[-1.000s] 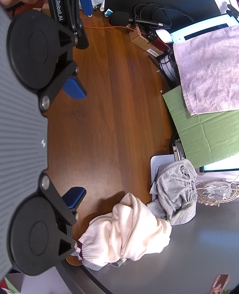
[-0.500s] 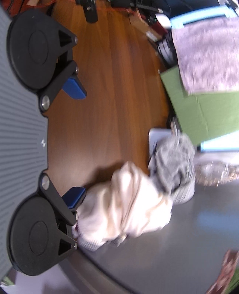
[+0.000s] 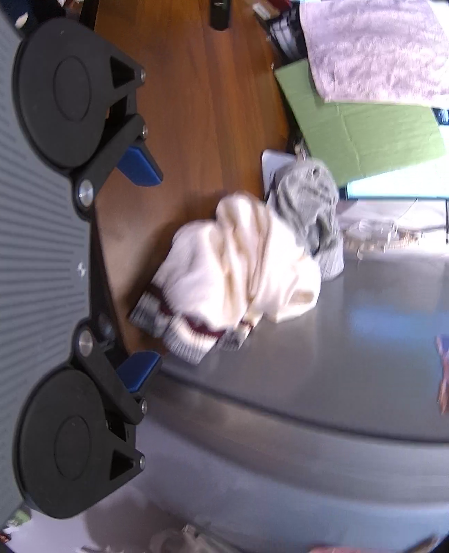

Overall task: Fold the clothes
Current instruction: 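Move the left tool to the cream sweater and close on its fabric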

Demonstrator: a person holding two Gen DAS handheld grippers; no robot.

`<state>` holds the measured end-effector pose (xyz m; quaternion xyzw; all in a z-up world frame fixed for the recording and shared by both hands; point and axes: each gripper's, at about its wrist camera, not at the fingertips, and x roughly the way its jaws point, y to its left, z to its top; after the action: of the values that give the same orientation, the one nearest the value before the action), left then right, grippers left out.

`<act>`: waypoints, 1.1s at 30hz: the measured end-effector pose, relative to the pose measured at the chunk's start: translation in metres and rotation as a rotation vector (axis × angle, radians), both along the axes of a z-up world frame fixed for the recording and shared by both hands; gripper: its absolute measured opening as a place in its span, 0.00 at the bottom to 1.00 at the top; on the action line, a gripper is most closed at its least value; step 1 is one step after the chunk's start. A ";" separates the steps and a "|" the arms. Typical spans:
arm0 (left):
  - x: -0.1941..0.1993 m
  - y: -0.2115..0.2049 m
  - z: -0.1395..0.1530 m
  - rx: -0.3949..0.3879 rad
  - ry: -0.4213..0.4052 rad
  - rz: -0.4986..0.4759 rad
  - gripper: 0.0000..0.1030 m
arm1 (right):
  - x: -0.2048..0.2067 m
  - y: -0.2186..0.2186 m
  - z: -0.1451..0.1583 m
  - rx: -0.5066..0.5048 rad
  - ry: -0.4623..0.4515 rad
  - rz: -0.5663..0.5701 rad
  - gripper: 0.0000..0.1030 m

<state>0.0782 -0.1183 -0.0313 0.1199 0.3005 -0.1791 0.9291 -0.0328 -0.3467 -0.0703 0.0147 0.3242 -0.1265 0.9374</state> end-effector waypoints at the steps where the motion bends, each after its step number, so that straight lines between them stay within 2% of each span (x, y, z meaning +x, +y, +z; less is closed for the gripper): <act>1: 0.001 -0.009 0.001 -0.009 -0.011 -0.037 0.97 | -0.002 -0.002 -0.003 -0.014 0.012 -0.016 1.00; 5: 0.007 -0.043 0.006 -0.085 -0.078 -0.206 0.97 | -0.015 -0.009 -0.005 -0.019 -0.001 -0.030 1.00; 9: 0.010 -0.080 -0.001 -0.027 -0.183 -0.288 0.96 | -0.023 -0.019 -0.007 0.010 -0.002 -0.063 1.00; 11: 0.007 -0.094 -0.006 0.005 -0.245 -0.357 0.90 | -0.027 -0.025 -0.010 0.030 -0.002 -0.081 1.00; 14: 0.004 -0.114 -0.013 0.022 -0.306 -0.481 0.88 | -0.030 -0.032 -0.015 0.072 0.001 -0.089 1.00; 18: 0.012 -0.129 -0.018 -0.051 -0.264 -0.654 0.88 | -0.036 -0.038 -0.021 0.093 -0.001 -0.105 1.00; 19: 0.014 -0.134 -0.018 -0.045 -0.271 -0.673 0.87 | -0.037 -0.039 -0.023 0.099 -0.002 -0.109 1.00; 21: 0.014 -0.145 -0.019 0.007 -0.327 -0.673 0.74 | -0.039 -0.042 -0.025 0.113 -0.004 -0.115 1.00; 22: 0.014 -0.150 -0.019 0.040 -0.348 -0.672 0.63 | -0.041 -0.043 -0.026 0.120 -0.004 -0.118 1.00; 25: 0.018 -0.163 -0.023 0.103 -0.343 -0.714 0.43 | -0.043 -0.047 -0.030 0.134 0.001 -0.122 1.00; 28: 0.012 -0.170 -0.029 0.173 -0.383 -0.750 0.42 | -0.043 -0.052 -0.033 0.150 0.007 -0.127 1.00; 30: 0.007 -0.174 -0.034 0.222 -0.427 -0.756 0.45 | -0.043 -0.055 -0.034 0.159 0.003 -0.133 1.00; 33: 0.009 -0.181 -0.037 0.251 -0.463 -0.742 0.45 | -0.042 -0.058 -0.034 0.166 -0.003 -0.141 1.00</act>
<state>0.0873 -0.2995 -0.0686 0.3681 0.0409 -0.4307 0.8230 -0.0745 -0.4045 -0.1040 0.1153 0.3302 -0.1646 0.9223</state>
